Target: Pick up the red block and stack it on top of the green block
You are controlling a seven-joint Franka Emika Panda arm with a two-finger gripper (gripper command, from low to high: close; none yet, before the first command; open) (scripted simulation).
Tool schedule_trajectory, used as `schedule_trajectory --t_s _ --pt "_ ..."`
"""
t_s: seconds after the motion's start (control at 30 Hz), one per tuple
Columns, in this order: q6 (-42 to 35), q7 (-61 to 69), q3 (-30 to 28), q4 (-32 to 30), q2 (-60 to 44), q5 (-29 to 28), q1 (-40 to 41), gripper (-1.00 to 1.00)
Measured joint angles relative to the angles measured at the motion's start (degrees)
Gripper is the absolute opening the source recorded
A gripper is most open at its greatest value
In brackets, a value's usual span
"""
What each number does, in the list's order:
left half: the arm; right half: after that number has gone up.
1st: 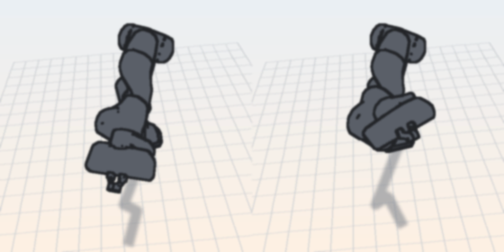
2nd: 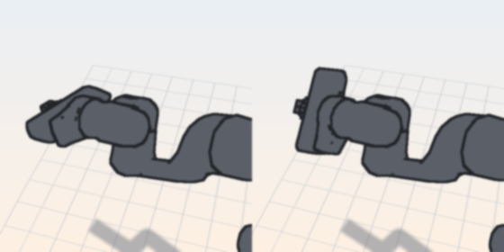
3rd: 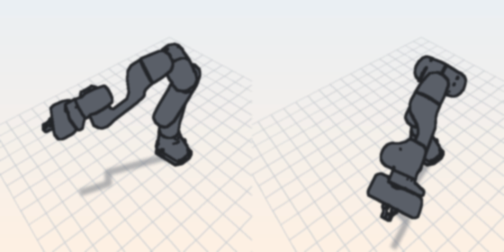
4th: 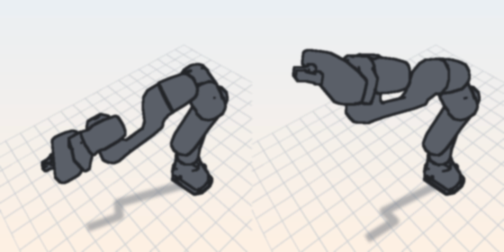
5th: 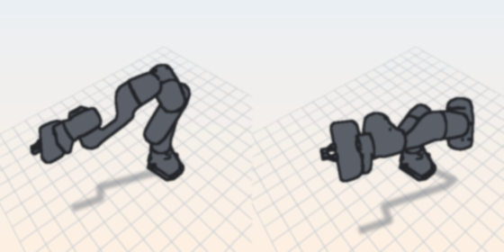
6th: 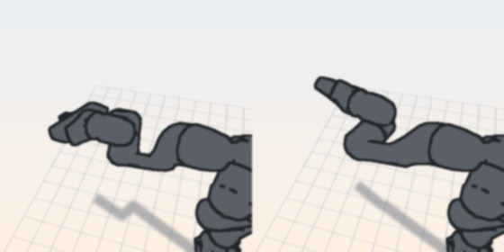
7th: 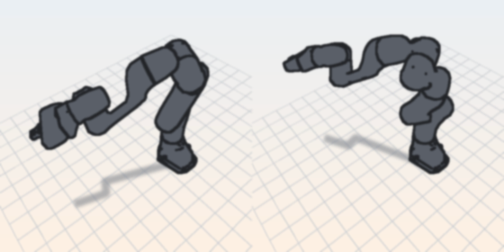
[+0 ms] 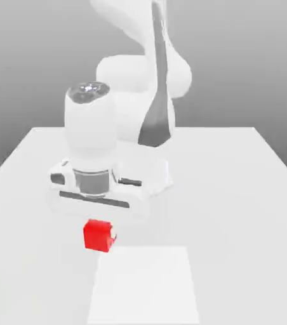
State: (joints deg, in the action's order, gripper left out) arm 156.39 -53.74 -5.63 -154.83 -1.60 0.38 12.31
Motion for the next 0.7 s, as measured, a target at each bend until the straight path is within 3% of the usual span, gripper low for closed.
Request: schedule_trajectory --t_s 0.4,0.53,0.57,0.7 --pt "-11.78 -20.51 -8.64 24.94 -13.72 6.24 8.36 -1.0" --pt "-8.29 -21.05 -8.21 28.24 -20.83 9.72 10.53 -1.0" --pt "-6.73 -20.59 -7.65 28.45 -22.65 10.51 11.01 1.0" --pt "-6.73 -20.59 -7.65 28.45 -22.65 10.51 11.01 1.0"
